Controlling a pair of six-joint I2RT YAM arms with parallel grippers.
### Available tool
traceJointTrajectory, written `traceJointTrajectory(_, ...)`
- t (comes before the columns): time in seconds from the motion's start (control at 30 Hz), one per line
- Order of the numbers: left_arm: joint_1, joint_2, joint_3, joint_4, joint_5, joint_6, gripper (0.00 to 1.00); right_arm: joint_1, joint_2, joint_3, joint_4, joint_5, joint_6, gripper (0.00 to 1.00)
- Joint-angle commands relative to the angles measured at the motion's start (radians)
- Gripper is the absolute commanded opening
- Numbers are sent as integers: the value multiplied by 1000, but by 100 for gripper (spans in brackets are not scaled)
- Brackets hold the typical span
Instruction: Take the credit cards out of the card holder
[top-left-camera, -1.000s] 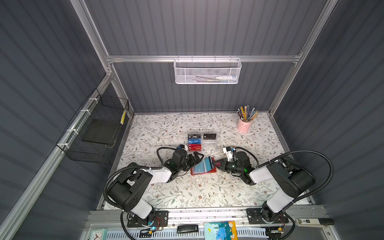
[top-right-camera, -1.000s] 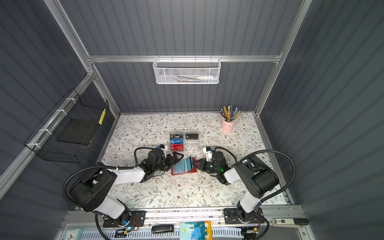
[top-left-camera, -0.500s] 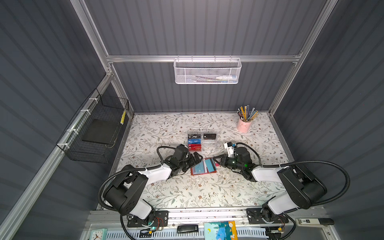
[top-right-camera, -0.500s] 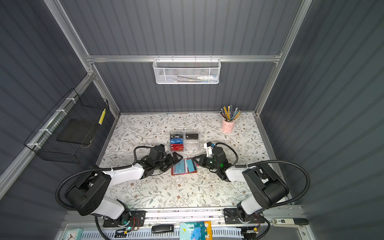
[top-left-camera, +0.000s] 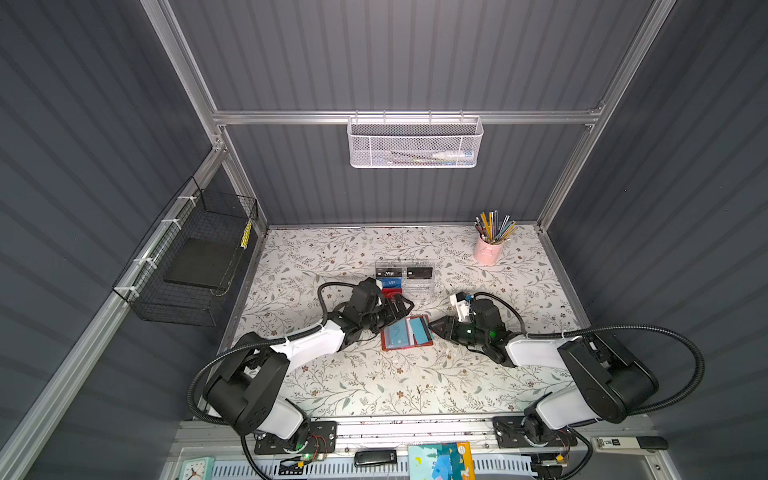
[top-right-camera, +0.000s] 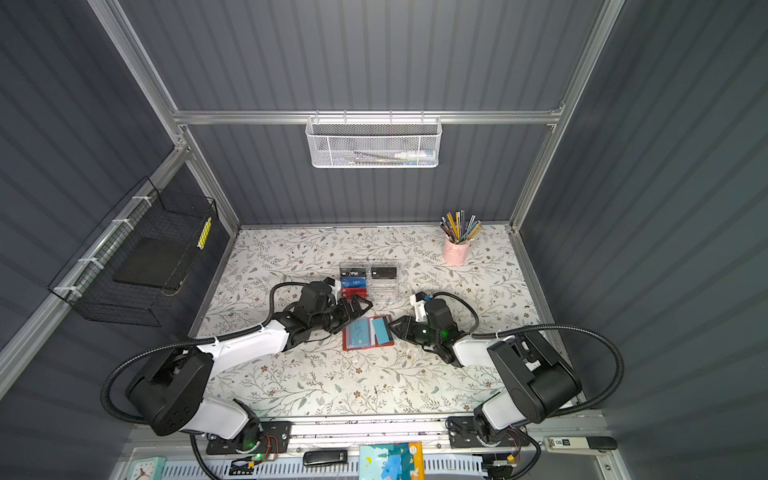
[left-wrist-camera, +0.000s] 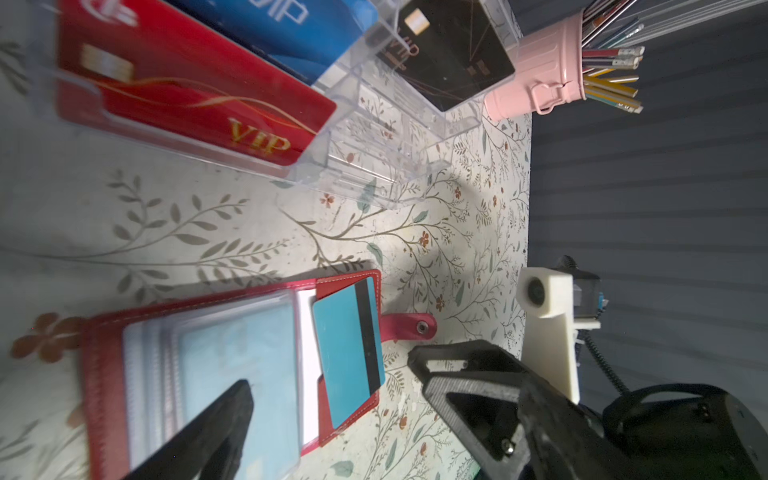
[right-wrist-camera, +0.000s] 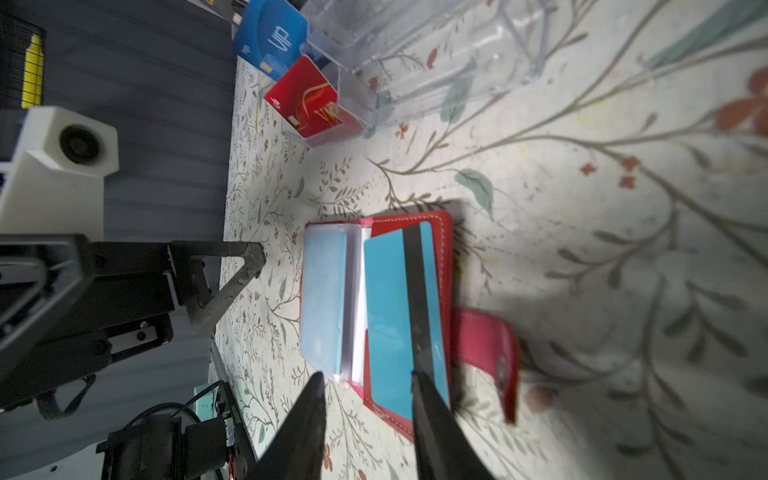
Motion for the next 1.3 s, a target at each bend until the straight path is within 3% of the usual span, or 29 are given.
traceJointTrajectory(0.0,-37,56,55,40,28,-18,100,-3,0,-37,19,-6,4,36)
traceJointTrajectory(0.27,-101,171,107,92,15,-39,100,-2,32,-80,80,-17,19,36)
traceJointTrajectory(0.87,-106,269,81,151,5,-52,100,-4,219,-90,344,-70,107,32)
traceJointTrajectory(1.27,-106,275,30,175,1,-62,100,-6,159,-106,291,-45,89,27)
